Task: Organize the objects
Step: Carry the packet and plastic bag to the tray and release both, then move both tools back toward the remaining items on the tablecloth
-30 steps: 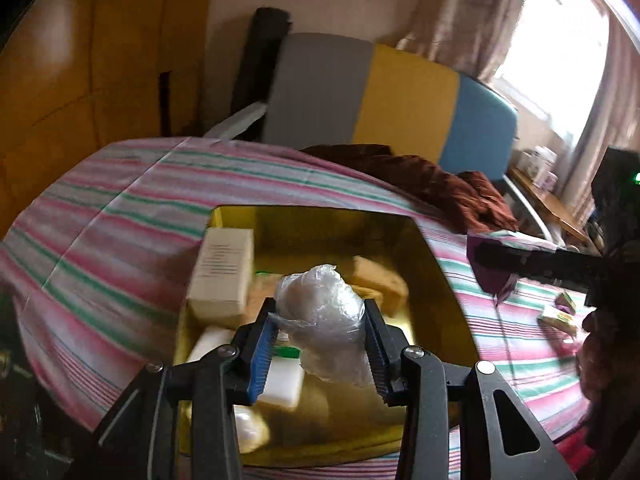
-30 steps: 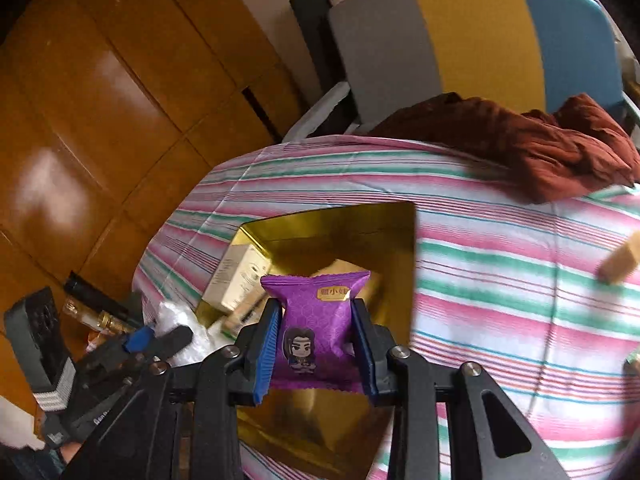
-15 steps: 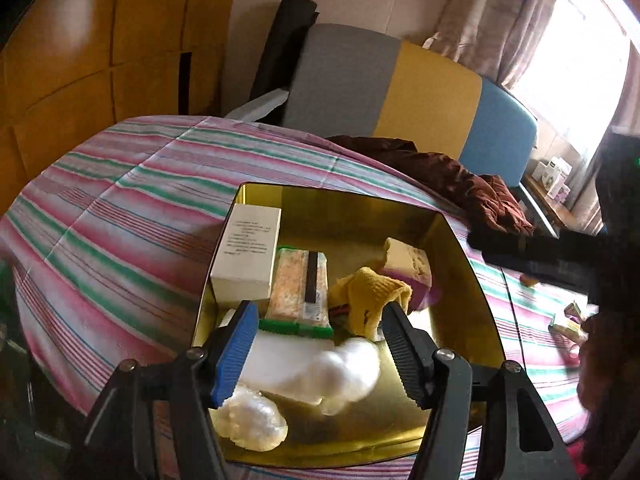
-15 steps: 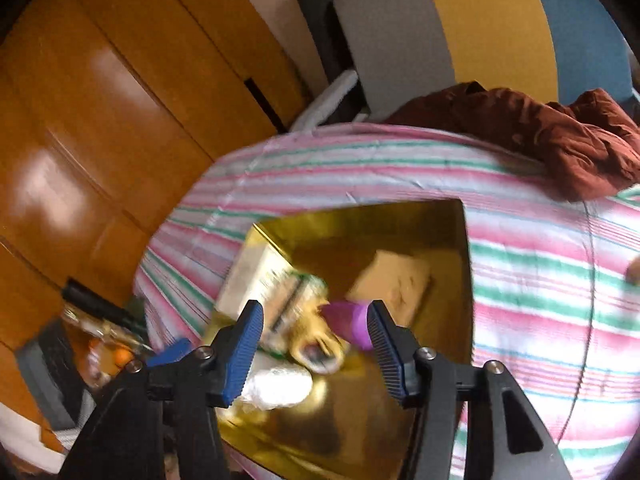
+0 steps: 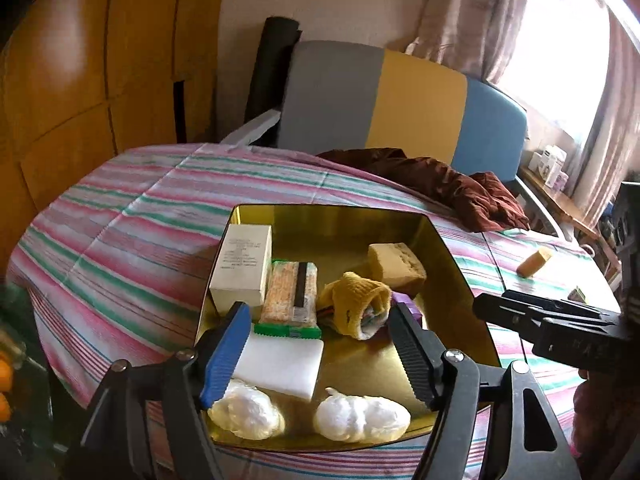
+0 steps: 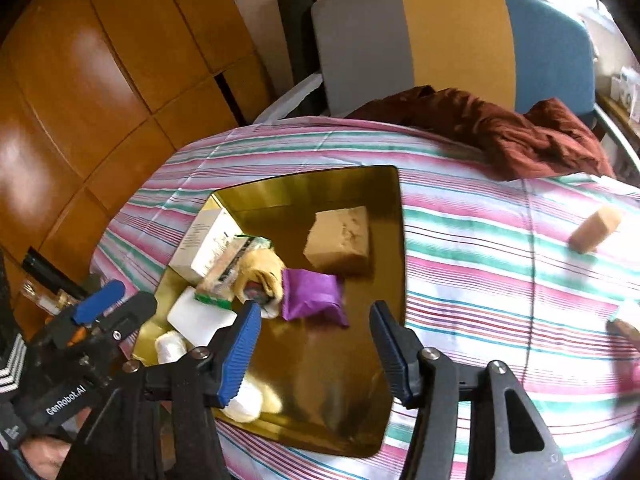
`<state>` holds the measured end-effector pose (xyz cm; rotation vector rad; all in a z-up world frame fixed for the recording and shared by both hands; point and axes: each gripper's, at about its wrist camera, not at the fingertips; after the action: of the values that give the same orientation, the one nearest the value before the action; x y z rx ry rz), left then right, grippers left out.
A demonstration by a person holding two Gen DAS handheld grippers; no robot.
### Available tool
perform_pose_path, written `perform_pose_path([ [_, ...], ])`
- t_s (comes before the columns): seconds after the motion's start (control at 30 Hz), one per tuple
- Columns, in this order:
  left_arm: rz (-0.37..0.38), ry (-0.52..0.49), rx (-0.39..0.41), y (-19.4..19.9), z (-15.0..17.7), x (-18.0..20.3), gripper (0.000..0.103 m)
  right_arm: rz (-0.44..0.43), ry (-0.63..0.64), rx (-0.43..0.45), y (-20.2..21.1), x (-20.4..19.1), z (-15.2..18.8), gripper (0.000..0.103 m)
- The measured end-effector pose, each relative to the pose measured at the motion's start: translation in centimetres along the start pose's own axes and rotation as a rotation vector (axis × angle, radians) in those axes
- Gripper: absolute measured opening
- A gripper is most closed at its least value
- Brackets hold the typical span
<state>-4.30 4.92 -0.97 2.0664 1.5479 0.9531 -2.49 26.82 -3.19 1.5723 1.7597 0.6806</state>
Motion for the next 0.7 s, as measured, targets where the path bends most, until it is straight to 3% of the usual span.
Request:
perform_pose_path([
  [0.4,0.030,-0.075,0.006,1.1,1.1,2.5,0.072,0.076,0.038,0.029,2.2,-0.4,1.4,0.058],
  [0.7,0.048,-0.121,-0.013,1.1,2.0,4.1,0.074,0.103,-0.013,0.022,2.8,1.5,2.7,0.058],
])
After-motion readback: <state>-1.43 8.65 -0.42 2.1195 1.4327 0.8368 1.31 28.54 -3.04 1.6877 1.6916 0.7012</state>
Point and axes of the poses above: each gripper's, at about its wrist camera, not at the fingertips, and y roughly against the way its jaws point, x to its right, z to its underside, and after that the axes turned 12 degrees about y, right-handed
